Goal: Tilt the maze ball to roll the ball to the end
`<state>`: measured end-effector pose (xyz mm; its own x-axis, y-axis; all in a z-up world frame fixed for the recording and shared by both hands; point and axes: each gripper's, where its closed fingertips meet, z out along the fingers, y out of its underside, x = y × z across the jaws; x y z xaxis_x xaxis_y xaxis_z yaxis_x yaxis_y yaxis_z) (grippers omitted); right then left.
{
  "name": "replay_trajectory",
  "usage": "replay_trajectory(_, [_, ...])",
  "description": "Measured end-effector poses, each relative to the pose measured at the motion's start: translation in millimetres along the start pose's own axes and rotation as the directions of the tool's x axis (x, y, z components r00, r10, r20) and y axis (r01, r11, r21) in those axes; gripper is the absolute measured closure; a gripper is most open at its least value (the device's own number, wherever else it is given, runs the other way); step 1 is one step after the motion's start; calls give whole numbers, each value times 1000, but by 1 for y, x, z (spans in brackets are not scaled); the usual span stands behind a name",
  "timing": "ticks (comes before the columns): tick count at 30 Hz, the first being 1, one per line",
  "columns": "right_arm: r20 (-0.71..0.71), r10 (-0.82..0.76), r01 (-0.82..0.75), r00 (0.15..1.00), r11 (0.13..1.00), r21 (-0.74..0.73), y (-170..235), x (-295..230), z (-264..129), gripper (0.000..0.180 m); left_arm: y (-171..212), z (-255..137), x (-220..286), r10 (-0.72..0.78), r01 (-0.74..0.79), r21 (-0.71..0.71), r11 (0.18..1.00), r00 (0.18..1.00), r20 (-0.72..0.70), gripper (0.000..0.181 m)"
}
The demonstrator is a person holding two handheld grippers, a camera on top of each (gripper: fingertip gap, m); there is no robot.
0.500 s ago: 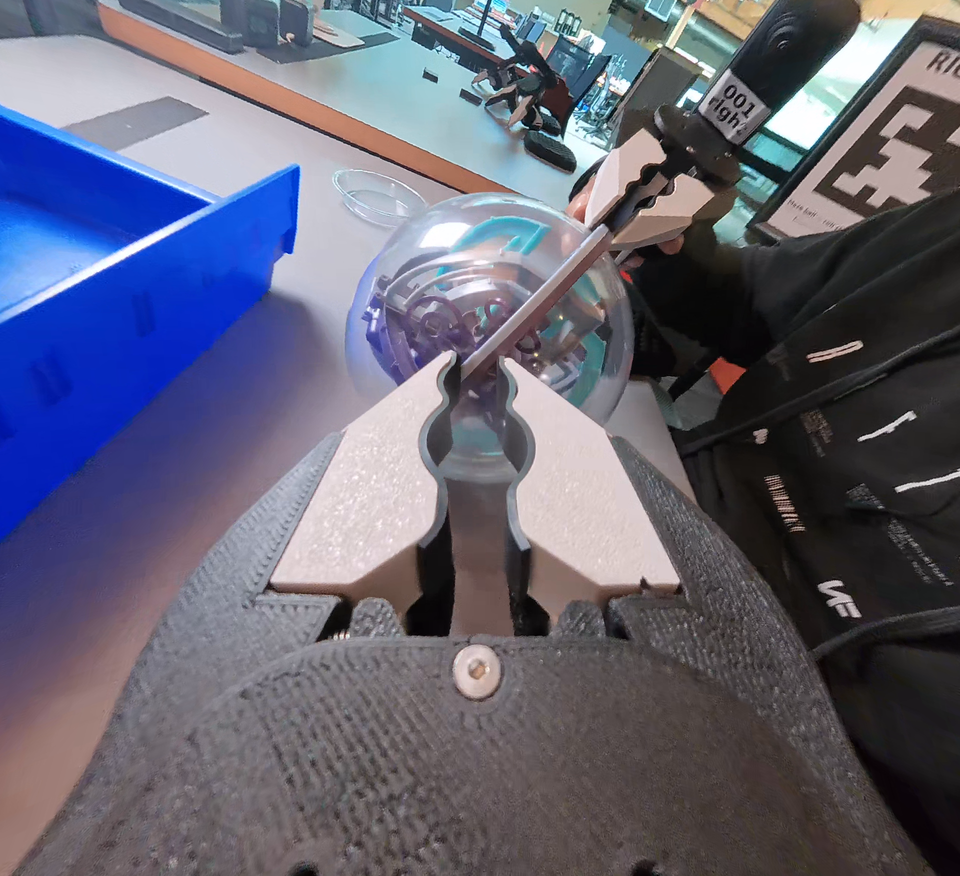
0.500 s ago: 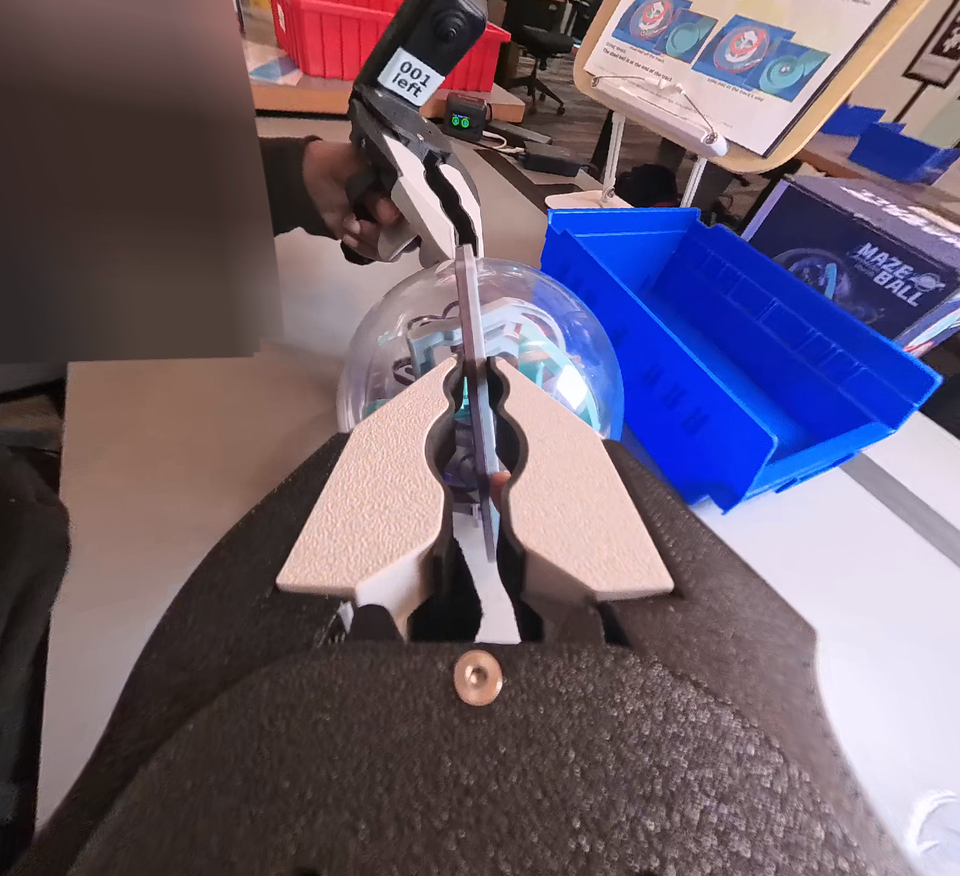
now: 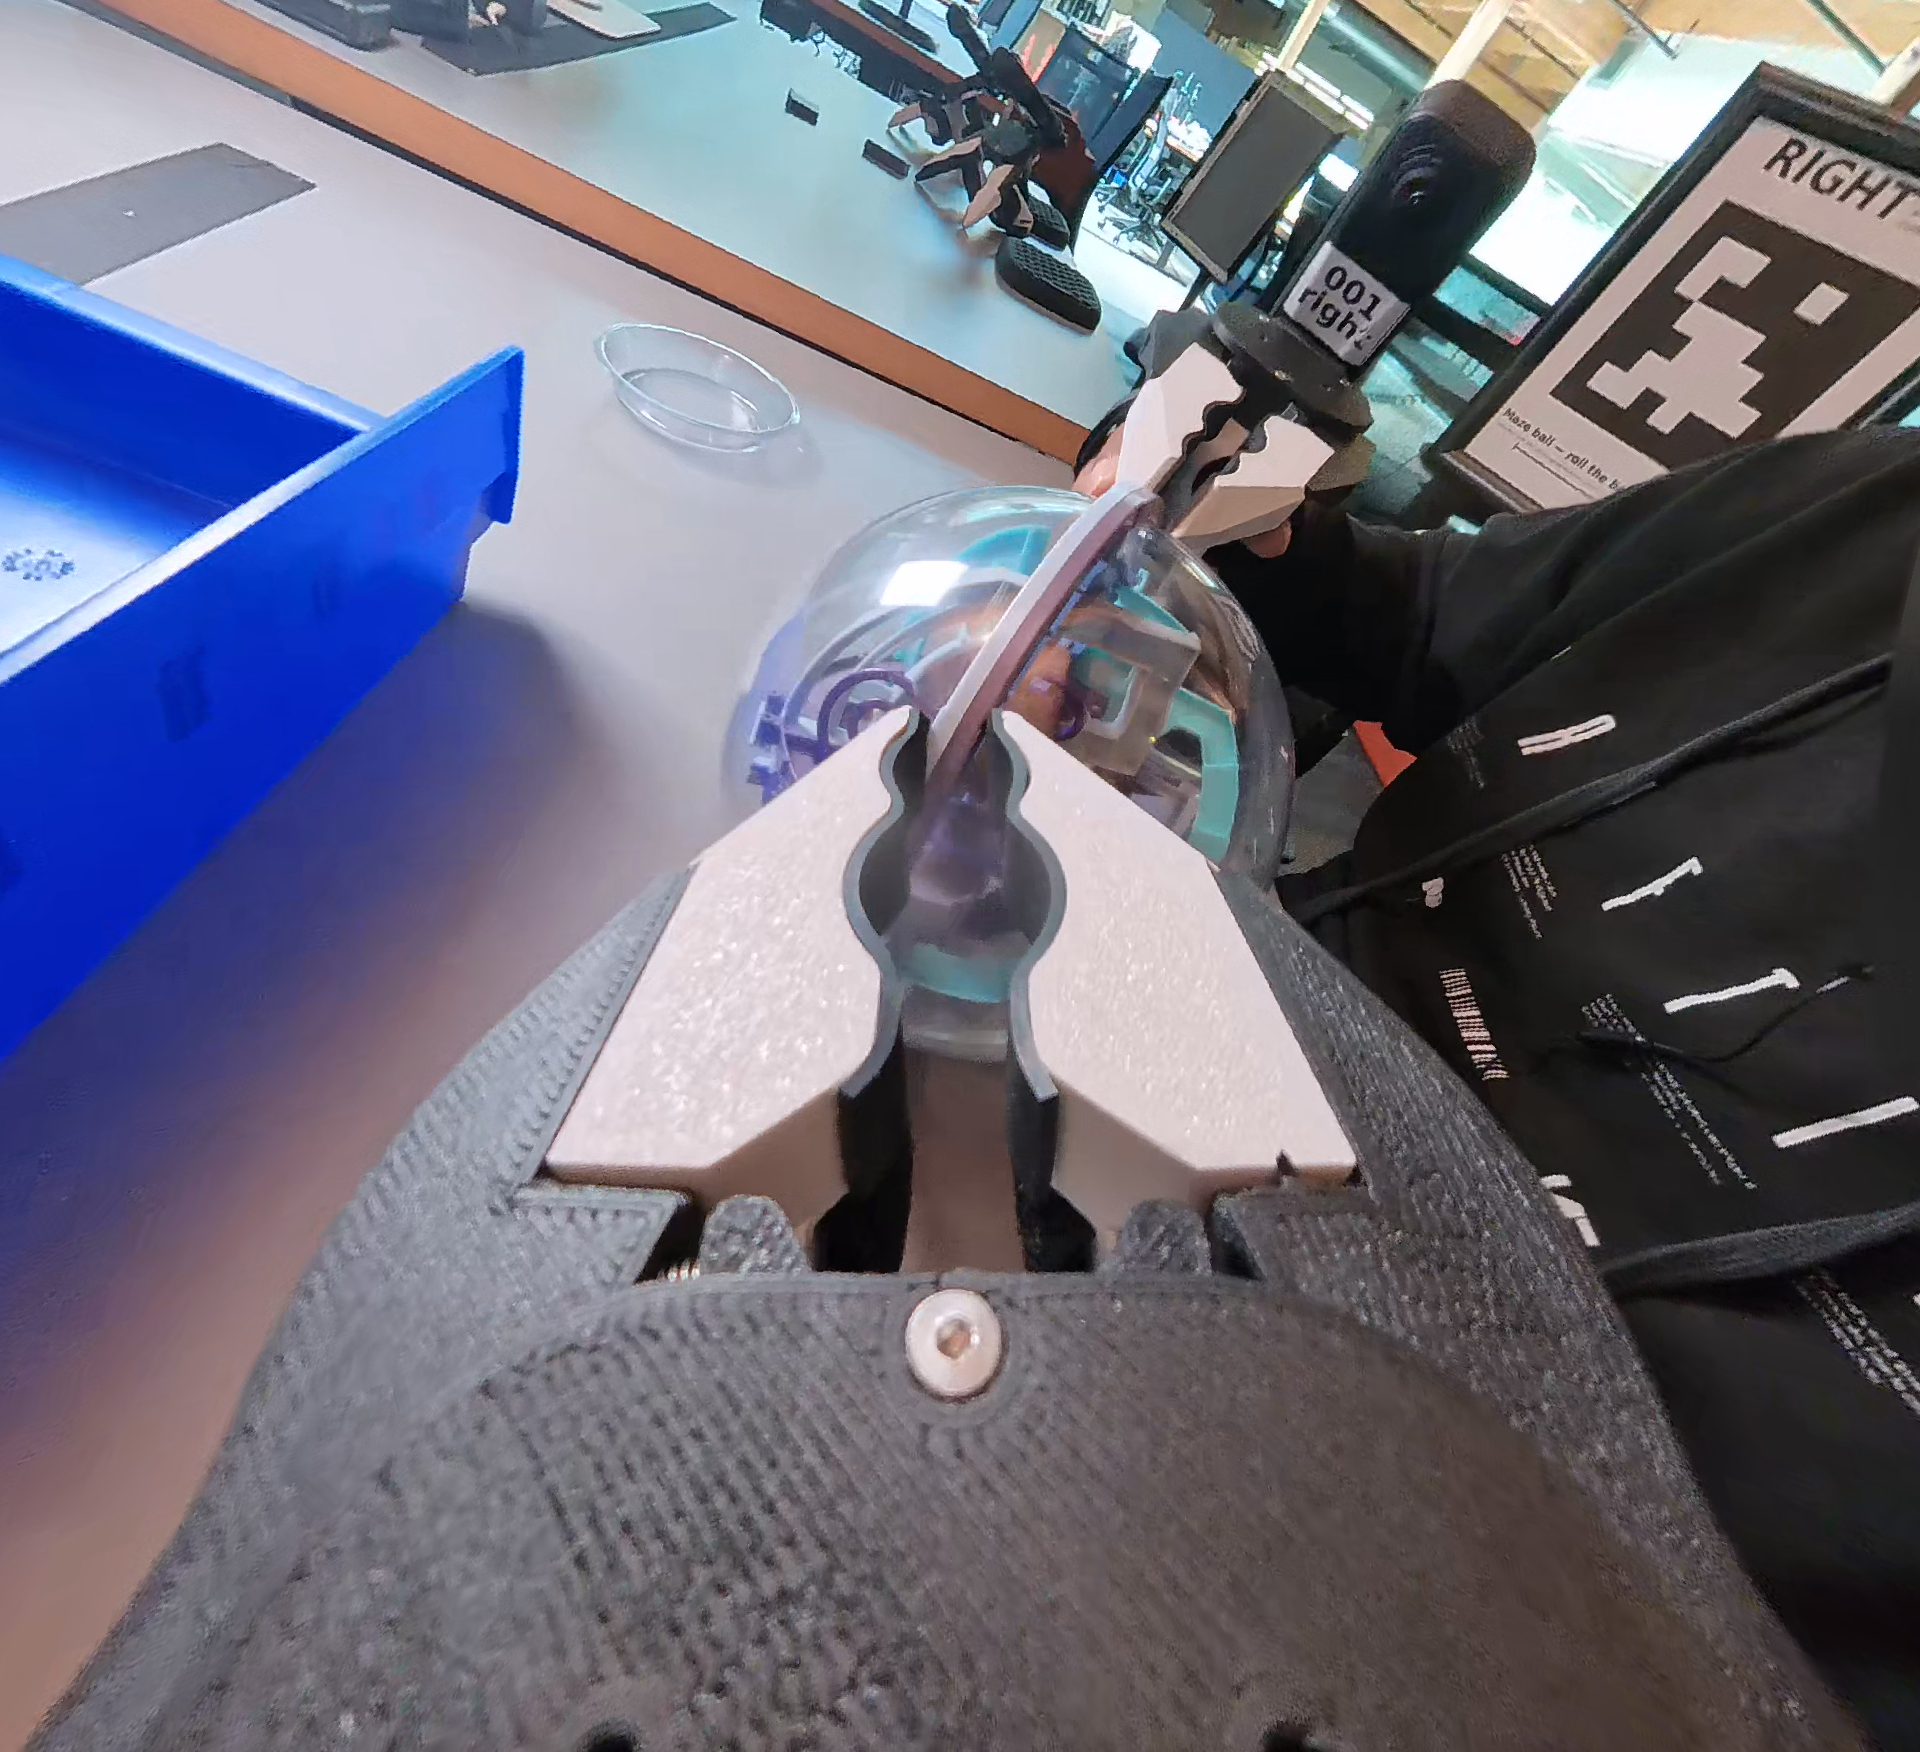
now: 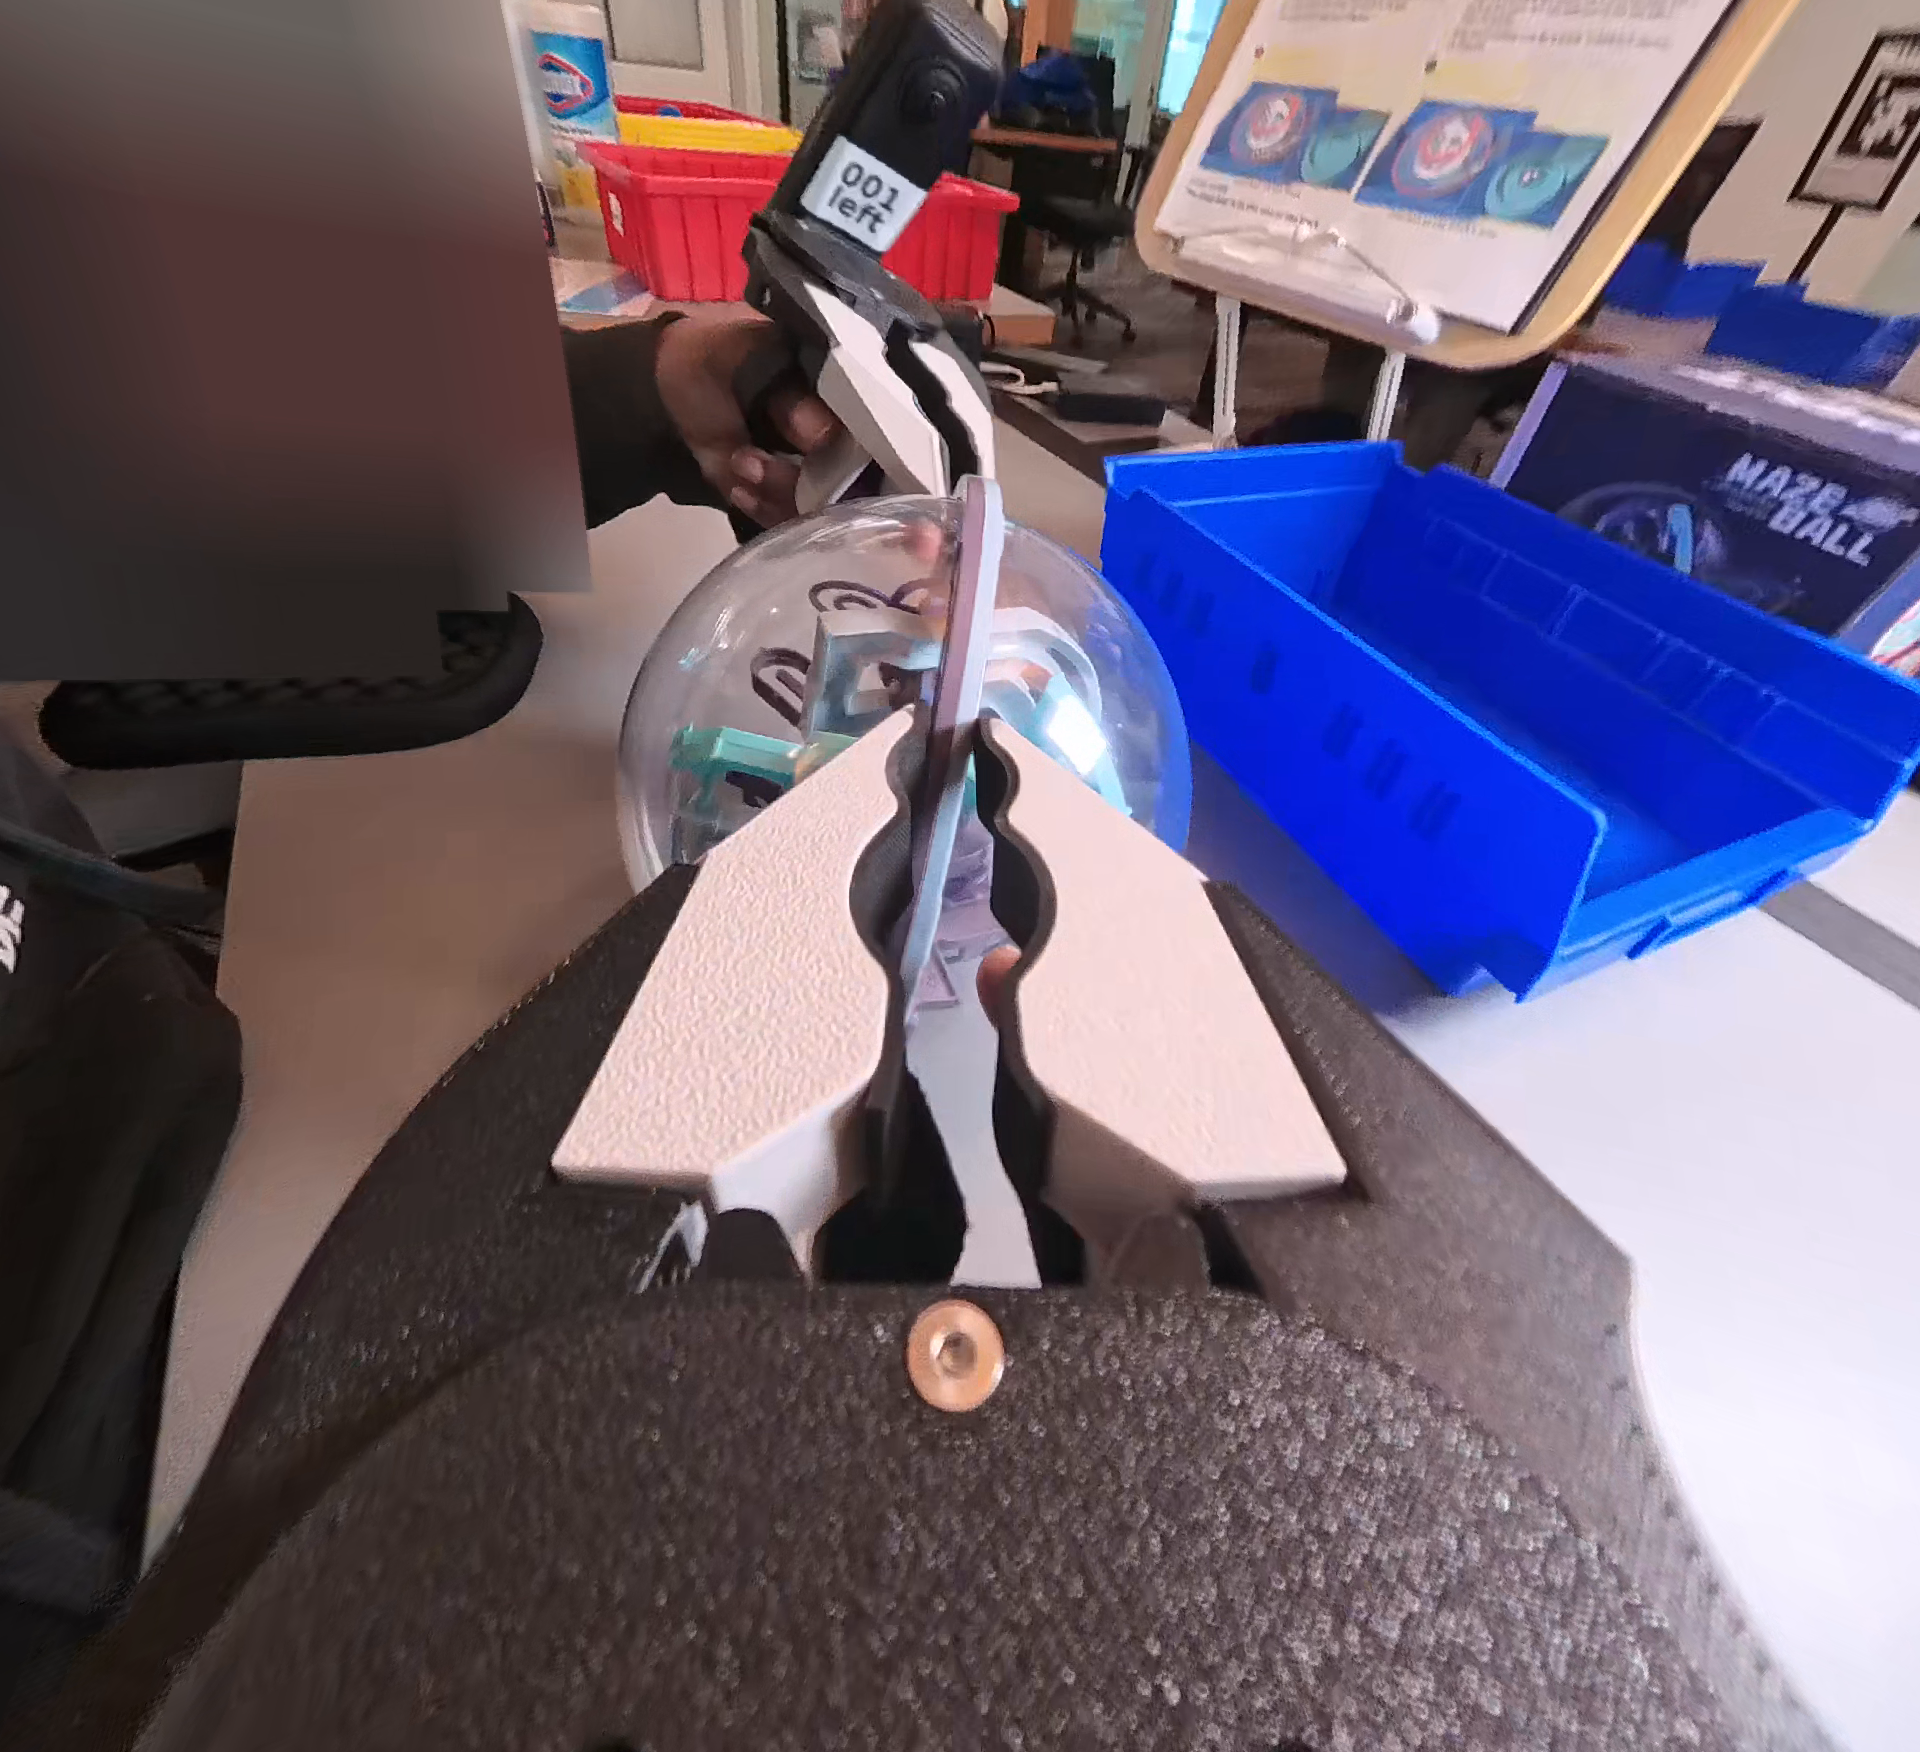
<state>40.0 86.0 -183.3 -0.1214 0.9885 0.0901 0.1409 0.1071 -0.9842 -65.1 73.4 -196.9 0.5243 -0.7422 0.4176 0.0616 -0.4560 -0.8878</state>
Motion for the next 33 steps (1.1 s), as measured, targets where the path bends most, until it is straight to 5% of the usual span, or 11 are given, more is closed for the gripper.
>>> replay_trajectory(16, [-91, -123, 132, 988, 986, 97, 8, -21, -15, 174, -10, 16, 11, 98, -102, -98, 990, 994, -46, 171])
replay_trajectory(33, [-102, -472, 482, 875, 869, 115, 18, -80, -4, 172, -7, 7, 41, 375, -397, -140, 907, 914, -158, 170])
